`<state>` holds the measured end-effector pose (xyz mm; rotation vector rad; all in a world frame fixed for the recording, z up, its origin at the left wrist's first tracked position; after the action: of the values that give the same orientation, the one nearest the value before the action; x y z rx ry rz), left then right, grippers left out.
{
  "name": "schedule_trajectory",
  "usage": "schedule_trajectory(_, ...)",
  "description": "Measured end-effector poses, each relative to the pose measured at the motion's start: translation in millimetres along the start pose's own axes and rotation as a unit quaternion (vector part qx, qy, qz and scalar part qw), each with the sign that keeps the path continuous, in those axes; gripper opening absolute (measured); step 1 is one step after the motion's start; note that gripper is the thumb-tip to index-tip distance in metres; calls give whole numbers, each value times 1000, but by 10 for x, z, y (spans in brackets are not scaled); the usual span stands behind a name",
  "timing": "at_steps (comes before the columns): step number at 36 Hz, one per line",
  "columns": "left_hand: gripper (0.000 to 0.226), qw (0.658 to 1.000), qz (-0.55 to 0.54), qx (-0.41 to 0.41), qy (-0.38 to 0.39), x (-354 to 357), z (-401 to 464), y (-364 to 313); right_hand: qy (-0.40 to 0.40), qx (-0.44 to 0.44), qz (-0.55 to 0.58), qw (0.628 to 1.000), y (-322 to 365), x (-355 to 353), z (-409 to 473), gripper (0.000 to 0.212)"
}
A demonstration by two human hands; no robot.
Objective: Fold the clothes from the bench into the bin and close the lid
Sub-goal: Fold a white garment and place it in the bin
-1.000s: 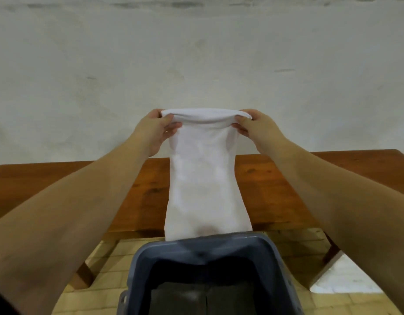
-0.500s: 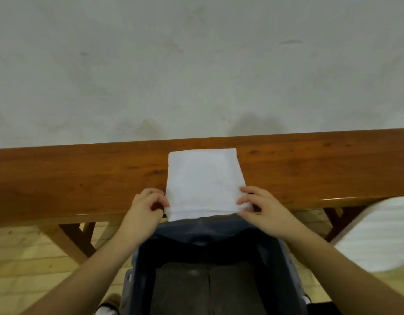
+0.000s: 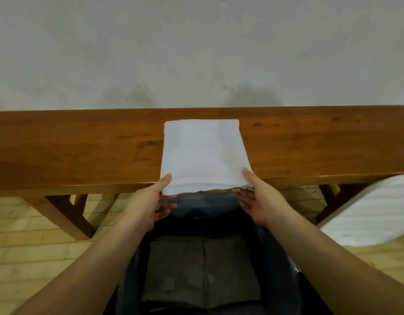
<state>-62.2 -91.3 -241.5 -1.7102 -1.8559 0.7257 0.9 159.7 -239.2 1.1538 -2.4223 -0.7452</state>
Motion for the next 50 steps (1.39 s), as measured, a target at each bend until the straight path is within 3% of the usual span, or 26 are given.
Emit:
schedule_trajectory(5,42,998,-13,61,2,-66,7,-6,26,13,52,998,23,2,36,38)
schedule_trajectory(10,30,989,-127,54,54,-48,-61,95,33,18,23,999,-10,-67,23,39)
schedule_trajectory(15,46,972,-211,-13,104,-17,-218,278,89,8,-149,985,-78,-232,-100,40)
schedule_trajectory(18,42,975,-157,-51,152,14,-366,414,132,-21,-194,972,-158,-355,-167,36)
schedule_trajectory(22,29,977,-45,-104,182,63,-581,660,161,-30,-153,975,-277,-655,-217,39)
schedule_trajectory(27,31,969,-8,-131,210,203,-679,875,131,-4,-197,972,-561,-1055,-179,31)
schedule_trajectory(32,20,970,18,-155,189,441,-648,1154,105,28,-270,957,-814,-1236,-31,12)
schedule_trajectory(39,34,955,45,-247,158,609,-299,1891,56,111,-405,906,-1322,-1591,329,7)
schedule_trajectory(45,36,951,8,-281,126,751,-109,2209,11,125,-461,878,-1561,-1750,660,22)
schedule_trajectory(50,14,977,-36,-203,56,878,119,2142,-55,53,-428,900,-1370,-1622,950,45)
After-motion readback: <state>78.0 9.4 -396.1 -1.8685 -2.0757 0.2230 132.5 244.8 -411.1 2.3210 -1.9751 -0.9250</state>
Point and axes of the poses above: each hand's wrist, its own z-axis towards the middle knuckle, its own x-axis out of the palm, y = z × x, the point moved 6 cm from there along z, towards the middle knuckle, and after that the axes turned 6 degrees about -z, right-handed, at the moved point
